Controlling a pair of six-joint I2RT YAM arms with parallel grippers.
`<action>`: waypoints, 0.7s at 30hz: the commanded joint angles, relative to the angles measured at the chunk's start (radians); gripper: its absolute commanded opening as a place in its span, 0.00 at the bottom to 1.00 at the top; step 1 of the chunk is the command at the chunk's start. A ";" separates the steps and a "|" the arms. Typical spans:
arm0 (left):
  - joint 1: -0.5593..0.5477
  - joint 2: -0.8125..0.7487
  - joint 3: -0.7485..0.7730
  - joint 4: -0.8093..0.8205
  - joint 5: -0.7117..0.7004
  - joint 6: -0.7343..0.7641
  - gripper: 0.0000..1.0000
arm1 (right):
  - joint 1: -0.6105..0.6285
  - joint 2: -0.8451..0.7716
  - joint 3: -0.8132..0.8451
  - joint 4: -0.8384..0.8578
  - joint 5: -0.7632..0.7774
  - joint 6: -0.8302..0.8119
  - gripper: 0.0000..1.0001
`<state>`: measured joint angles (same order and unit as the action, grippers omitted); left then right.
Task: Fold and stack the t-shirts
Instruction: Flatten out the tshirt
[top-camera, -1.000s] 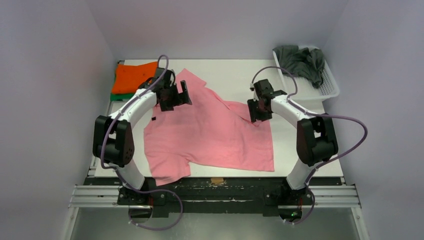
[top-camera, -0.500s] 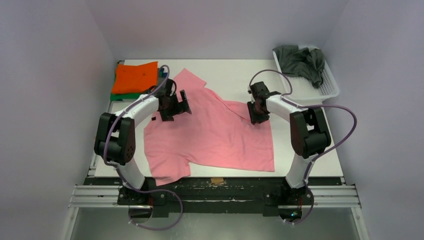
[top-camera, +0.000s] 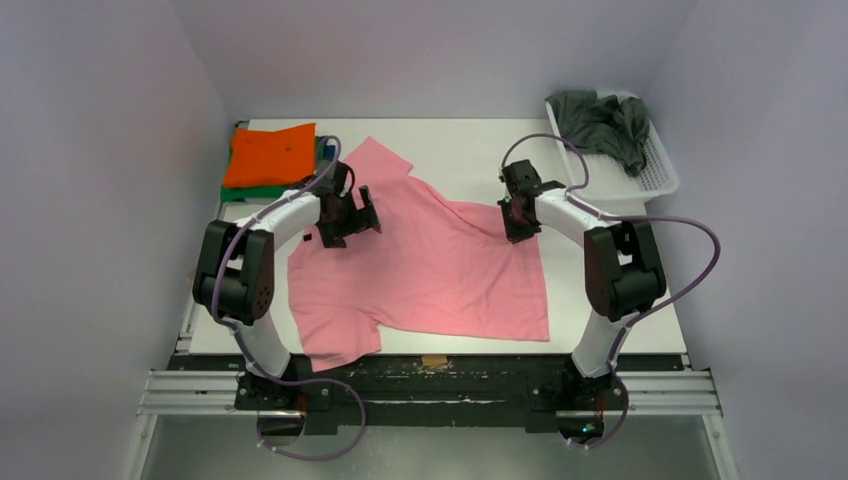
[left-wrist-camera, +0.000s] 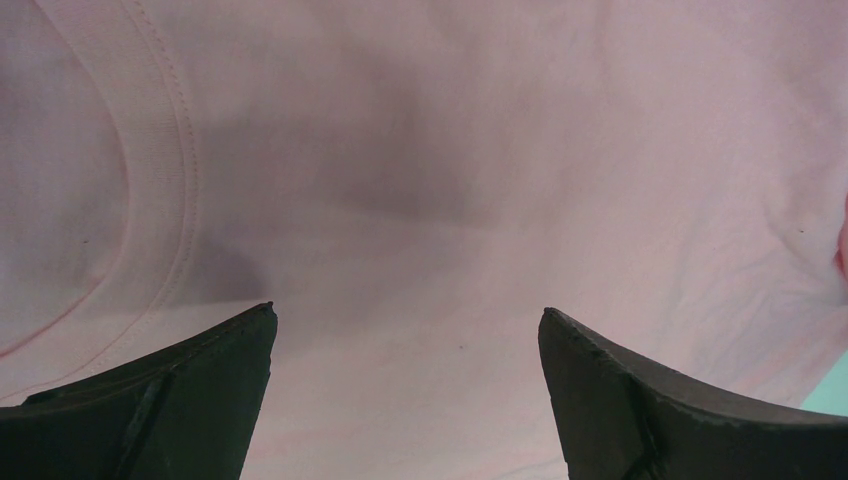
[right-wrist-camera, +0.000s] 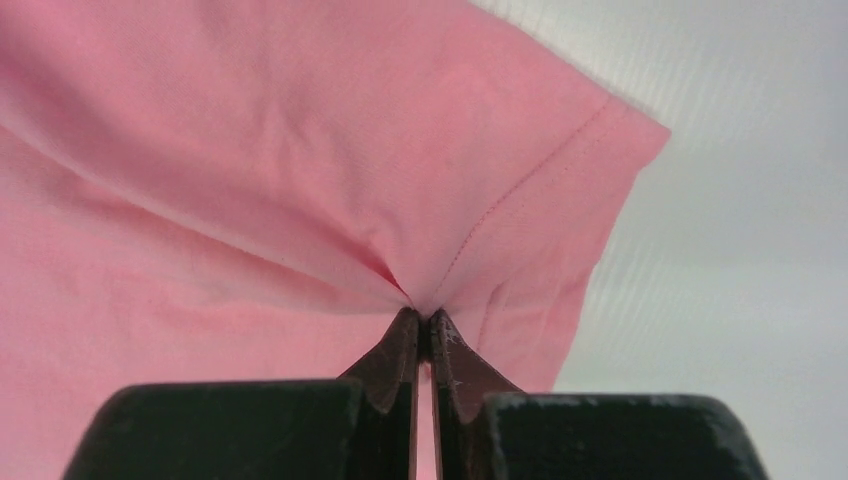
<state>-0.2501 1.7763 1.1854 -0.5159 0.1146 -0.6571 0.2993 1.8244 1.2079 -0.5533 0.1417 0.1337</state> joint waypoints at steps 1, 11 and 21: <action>0.002 0.010 -0.010 0.010 -0.031 -0.026 1.00 | 0.001 -0.070 0.065 0.008 0.060 0.023 0.00; 0.003 0.014 -0.004 -0.026 -0.083 -0.036 1.00 | -0.034 0.074 0.283 -0.051 0.174 -0.054 0.00; 0.005 0.021 0.012 -0.076 -0.112 -0.040 1.00 | -0.092 0.139 0.264 -0.187 -0.063 -0.306 0.06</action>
<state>-0.2501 1.7901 1.1797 -0.5678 0.0238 -0.6811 0.2012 1.9560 1.4891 -0.6529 0.1608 -0.0509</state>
